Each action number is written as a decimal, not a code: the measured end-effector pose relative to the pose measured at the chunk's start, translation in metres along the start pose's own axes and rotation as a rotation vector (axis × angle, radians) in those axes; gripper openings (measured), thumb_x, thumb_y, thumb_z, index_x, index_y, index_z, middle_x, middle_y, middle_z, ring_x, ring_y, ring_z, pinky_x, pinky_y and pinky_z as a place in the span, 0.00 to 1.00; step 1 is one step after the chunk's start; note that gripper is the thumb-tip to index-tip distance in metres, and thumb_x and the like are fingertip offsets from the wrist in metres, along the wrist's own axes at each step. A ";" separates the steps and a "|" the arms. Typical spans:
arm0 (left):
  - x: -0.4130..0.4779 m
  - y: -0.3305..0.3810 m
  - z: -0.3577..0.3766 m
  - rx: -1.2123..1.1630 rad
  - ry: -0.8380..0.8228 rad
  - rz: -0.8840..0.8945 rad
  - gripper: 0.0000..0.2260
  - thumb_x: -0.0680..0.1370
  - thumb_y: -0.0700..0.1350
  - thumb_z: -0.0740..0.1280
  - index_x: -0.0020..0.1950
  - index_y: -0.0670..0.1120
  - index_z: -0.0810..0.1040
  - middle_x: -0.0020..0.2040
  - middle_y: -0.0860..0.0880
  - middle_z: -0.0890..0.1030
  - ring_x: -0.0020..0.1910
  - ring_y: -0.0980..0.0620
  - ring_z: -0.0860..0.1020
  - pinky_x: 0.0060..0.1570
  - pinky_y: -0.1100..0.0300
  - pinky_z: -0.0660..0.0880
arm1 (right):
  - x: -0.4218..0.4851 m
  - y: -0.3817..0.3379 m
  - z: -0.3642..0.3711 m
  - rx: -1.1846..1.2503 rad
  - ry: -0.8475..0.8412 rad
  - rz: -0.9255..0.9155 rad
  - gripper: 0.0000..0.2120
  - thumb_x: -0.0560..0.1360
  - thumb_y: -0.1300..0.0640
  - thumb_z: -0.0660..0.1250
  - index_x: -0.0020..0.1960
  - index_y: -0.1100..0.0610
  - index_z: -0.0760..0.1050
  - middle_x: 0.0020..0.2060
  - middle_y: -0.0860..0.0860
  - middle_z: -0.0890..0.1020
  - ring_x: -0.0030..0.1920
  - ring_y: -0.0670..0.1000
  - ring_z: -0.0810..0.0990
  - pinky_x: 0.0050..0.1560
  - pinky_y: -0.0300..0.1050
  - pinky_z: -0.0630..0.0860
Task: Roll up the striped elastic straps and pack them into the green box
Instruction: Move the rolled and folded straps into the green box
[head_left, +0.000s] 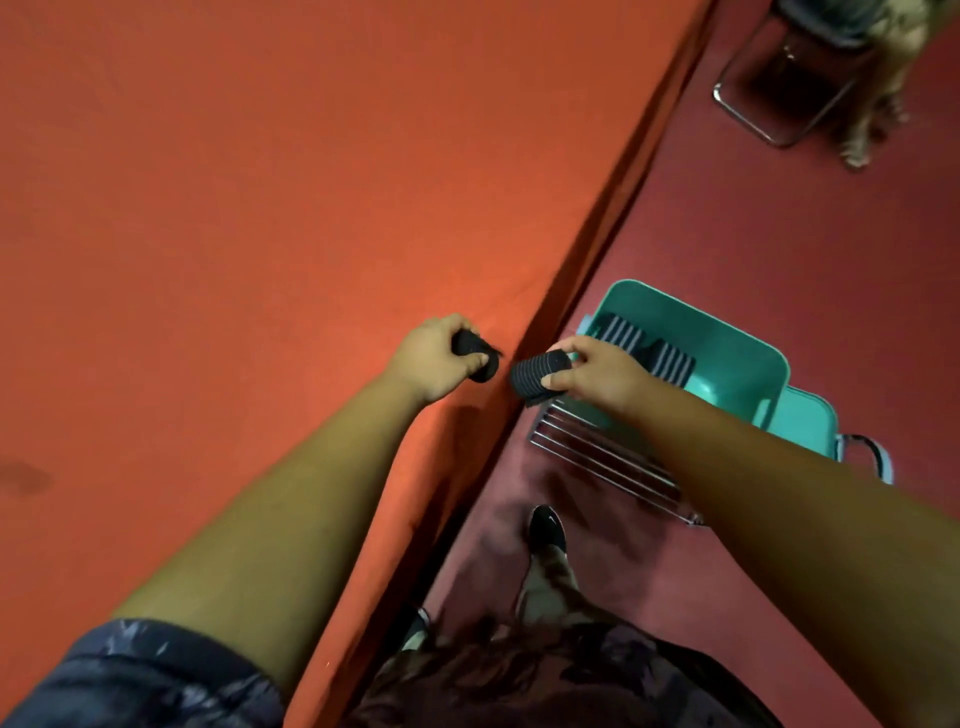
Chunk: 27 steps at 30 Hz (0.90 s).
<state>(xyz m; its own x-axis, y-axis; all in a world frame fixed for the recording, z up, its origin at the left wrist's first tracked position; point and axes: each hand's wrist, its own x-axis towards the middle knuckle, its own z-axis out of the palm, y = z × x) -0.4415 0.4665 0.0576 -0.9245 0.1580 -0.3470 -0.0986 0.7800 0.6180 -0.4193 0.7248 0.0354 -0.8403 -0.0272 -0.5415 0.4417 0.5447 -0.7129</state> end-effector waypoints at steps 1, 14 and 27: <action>0.012 0.016 0.011 0.013 -0.010 0.033 0.17 0.76 0.47 0.79 0.62 0.46 0.81 0.56 0.43 0.85 0.53 0.41 0.84 0.54 0.49 0.80 | -0.004 0.011 -0.018 0.028 0.038 0.016 0.13 0.71 0.59 0.82 0.52 0.49 0.83 0.36 0.43 0.81 0.37 0.45 0.80 0.42 0.40 0.76; 0.115 0.186 0.184 0.117 -0.402 0.248 0.18 0.73 0.40 0.75 0.61 0.53 0.80 0.57 0.45 0.82 0.53 0.44 0.83 0.49 0.57 0.77 | -0.011 0.171 -0.172 -0.150 0.416 0.433 0.21 0.76 0.56 0.73 0.67 0.60 0.78 0.58 0.61 0.80 0.47 0.59 0.77 0.45 0.47 0.73; 0.179 0.220 0.316 0.271 -0.539 0.273 0.24 0.77 0.46 0.78 0.71 0.44 0.78 0.65 0.41 0.83 0.64 0.40 0.81 0.63 0.53 0.75 | 0.053 0.211 -0.176 -0.494 0.276 0.416 0.17 0.81 0.60 0.68 0.68 0.61 0.72 0.66 0.61 0.73 0.61 0.66 0.81 0.54 0.57 0.78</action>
<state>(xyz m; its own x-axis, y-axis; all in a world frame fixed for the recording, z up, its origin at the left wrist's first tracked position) -0.5127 0.8575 -0.0915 -0.5825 0.5976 -0.5510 0.2742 0.7826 0.5589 -0.4260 0.9855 -0.0654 -0.7105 0.4441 -0.5459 0.6041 0.7828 -0.1494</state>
